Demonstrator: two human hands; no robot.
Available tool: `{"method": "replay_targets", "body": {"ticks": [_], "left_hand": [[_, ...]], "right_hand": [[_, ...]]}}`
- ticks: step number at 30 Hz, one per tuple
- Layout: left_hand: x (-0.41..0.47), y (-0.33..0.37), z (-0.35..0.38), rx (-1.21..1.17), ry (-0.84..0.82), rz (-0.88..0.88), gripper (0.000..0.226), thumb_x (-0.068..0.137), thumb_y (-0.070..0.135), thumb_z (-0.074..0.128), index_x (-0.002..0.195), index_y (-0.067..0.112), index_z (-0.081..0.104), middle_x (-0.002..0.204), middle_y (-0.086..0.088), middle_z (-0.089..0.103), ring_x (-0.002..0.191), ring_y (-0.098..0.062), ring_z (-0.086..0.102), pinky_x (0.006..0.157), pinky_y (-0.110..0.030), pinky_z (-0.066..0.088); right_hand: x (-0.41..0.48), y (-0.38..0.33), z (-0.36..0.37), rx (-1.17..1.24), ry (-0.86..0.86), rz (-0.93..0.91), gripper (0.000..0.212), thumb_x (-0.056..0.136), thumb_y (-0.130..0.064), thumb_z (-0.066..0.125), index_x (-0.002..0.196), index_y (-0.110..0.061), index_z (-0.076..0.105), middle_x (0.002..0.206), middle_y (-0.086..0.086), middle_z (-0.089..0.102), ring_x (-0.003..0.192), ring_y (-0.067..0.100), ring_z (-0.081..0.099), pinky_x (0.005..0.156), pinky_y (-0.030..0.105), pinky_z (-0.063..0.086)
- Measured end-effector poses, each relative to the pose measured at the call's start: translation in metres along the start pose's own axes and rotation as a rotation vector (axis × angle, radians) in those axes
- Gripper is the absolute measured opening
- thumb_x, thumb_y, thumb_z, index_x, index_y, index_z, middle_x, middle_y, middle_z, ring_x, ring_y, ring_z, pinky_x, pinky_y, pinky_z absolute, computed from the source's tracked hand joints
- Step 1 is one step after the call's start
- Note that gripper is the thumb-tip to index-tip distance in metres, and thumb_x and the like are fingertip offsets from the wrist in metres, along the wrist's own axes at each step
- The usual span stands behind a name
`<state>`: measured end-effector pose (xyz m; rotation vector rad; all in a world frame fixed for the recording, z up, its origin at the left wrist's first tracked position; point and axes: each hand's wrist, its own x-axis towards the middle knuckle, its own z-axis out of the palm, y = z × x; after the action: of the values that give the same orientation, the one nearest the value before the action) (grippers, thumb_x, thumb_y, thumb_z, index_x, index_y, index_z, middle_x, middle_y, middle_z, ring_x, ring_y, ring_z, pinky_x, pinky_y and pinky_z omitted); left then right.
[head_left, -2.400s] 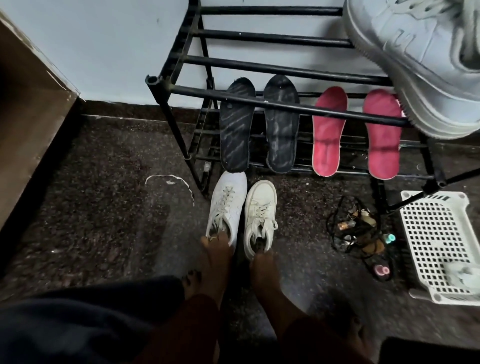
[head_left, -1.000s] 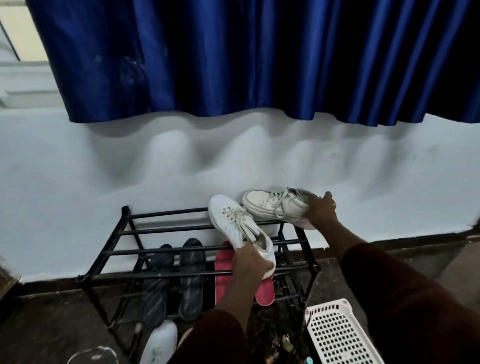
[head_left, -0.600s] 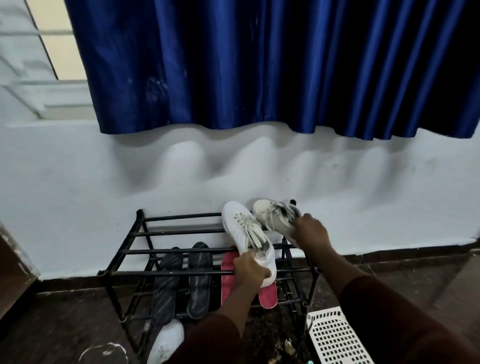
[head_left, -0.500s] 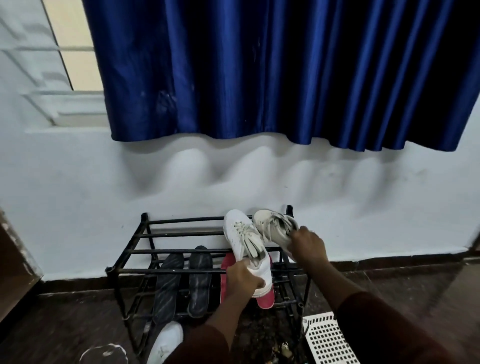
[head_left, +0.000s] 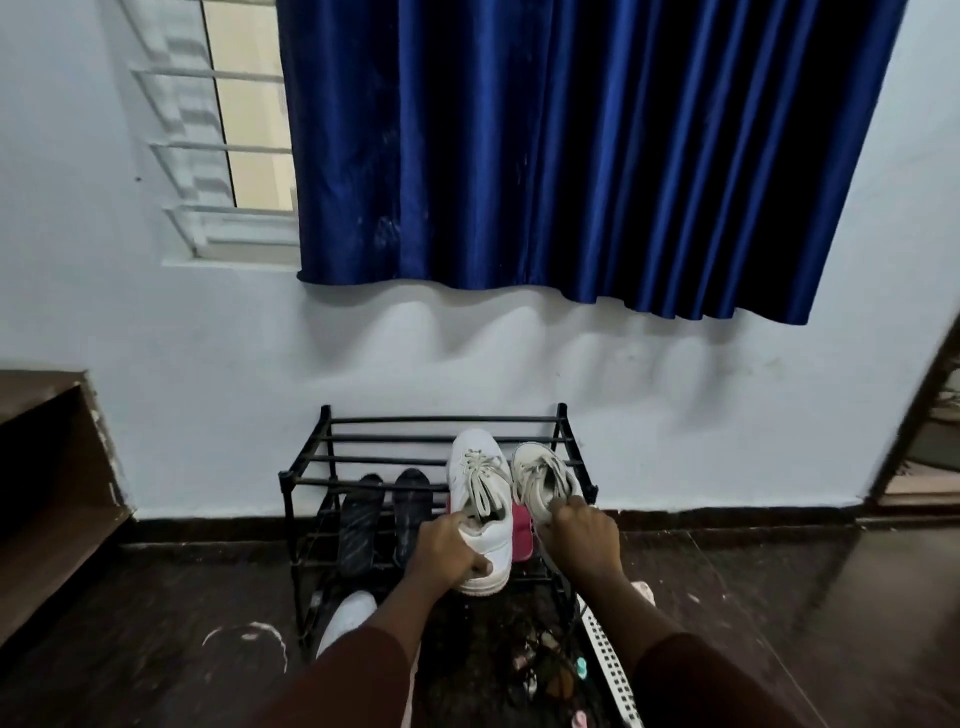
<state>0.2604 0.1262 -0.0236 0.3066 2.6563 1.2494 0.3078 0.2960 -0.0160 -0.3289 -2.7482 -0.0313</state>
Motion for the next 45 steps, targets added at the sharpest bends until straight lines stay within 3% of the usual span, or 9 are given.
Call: {"method": "replay_targets", "body": {"ticks": [11,18,24,28,30,32,34,40,45], "left_hand": [[-0.068,-0.078,0.043,0.084,-0.186,-0.134,0.054,0.058,0.023,0.084,0.107,0.011,0.065,0.103,-0.004,0.066,0.095,-0.017,0.060,0.063,-0.017,0.037],[-0.018,-0.158,0.100,0.055,-0.283,-0.337,0.070,0.062,0.028,0.084,0.124,0.015,0.056,0.125,-0.003,0.059,0.115,-0.017,0.053,0.081,-0.019,0.039],[0.047,-0.213,0.141,0.063,-0.366,-0.367,0.063,0.066,0.025,0.083,0.123,0.014,0.058,0.122,-0.003,0.061,0.113,-0.017,0.056,0.072,-0.015,0.033],[0.085,-0.244,0.164,0.056,-0.365,-0.367,0.063,0.065,0.021,0.084,0.122,0.014,0.059,0.117,-0.006,0.064,0.107,-0.020,0.060,0.082,-0.022,0.043],[0.096,-0.258,0.174,0.069,-0.346,-0.390,0.058,0.064,0.020,0.083,0.118,0.013,0.061,0.112,-0.007,0.066,0.102,-0.022,0.062,0.078,-0.025,0.046],[0.100,-0.270,0.182,0.077,-0.322,-0.405,0.053,0.063,0.018,0.084,0.111,0.011,0.064,0.105,-0.009,0.067,0.098,-0.024,0.063,0.075,-0.027,0.047],[0.100,-0.281,0.189,0.097,-0.302,-0.400,0.051,0.062,0.018,0.084,0.109,0.011,0.066,0.103,-0.009,0.068,0.098,-0.024,0.063,0.076,-0.026,0.047],[0.094,-0.293,0.202,0.165,-0.292,-0.414,0.039,0.069,0.017,0.080,0.100,0.002,0.062,0.106,-0.012,0.065,0.100,-0.023,0.060,0.065,-0.016,0.028],[0.092,-0.292,0.201,0.206,-0.318,-0.407,0.040,0.073,0.018,0.077,0.107,0.004,0.060,0.110,-0.010,0.062,0.105,-0.023,0.058,0.066,-0.016,0.028]], "right_hand": [[-0.106,-0.022,0.071,0.162,-0.226,0.081,0.041,0.027,-0.027,0.089,0.048,-0.012,0.056,0.040,0.008,0.051,0.028,0.023,0.050,0.027,0.021,0.034],[-0.106,-0.025,0.147,0.108,-0.460,0.090,0.023,0.075,-0.030,0.070,0.084,-0.008,0.067,0.077,0.013,0.067,0.069,0.032,0.068,0.057,0.031,0.051],[-0.079,-0.028,0.243,0.236,-0.531,0.188,0.040,0.040,-0.029,0.092,0.053,-0.009,0.060,0.042,0.007,0.055,0.031,0.018,0.054,0.029,0.020,0.034],[-0.070,-0.033,0.300,0.249,-0.657,0.169,0.038,0.039,-0.018,0.092,0.051,-0.010,0.057,0.041,0.006,0.053,0.029,0.018,0.053,0.027,0.023,0.035],[-0.067,-0.037,0.310,0.148,-0.673,0.135,0.031,0.049,-0.016,0.089,0.060,-0.011,0.061,0.050,0.006,0.059,0.038,0.018,0.059,0.033,0.024,0.041],[-0.066,-0.040,0.319,0.105,-0.707,0.126,0.009,0.084,-0.013,0.062,0.092,-0.009,0.062,0.086,0.010,0.067,0.075,0.023,0.068,0.062,0.029,0.052],[-0.069,-0.043,0.330,0.138,-0.773,0.131,0.024,0.096,-0.009,0.033,0.112,-0.007,0.051,0.110,0.011,0.061,0.102,0.027,0.062,0.083,0.034,0.047],[-0.085,-0.054,0.341,0.211,-0.895,0.132,0.030,0.094,-0.003,0.032,0.121,-0.001,0.045,0.120,0.017,0.054,0.110,0.031,0.056,0.090,0.036,0.042],[-0.079,-0.061,0.335,0.290,-0.933,0.195,0.029,0.094,-0.002,0.034,0.119,0.001,0.048,0.118,0.020,0.056,0.110,0.034,0.056,0.090,0.037,0.042]]}}
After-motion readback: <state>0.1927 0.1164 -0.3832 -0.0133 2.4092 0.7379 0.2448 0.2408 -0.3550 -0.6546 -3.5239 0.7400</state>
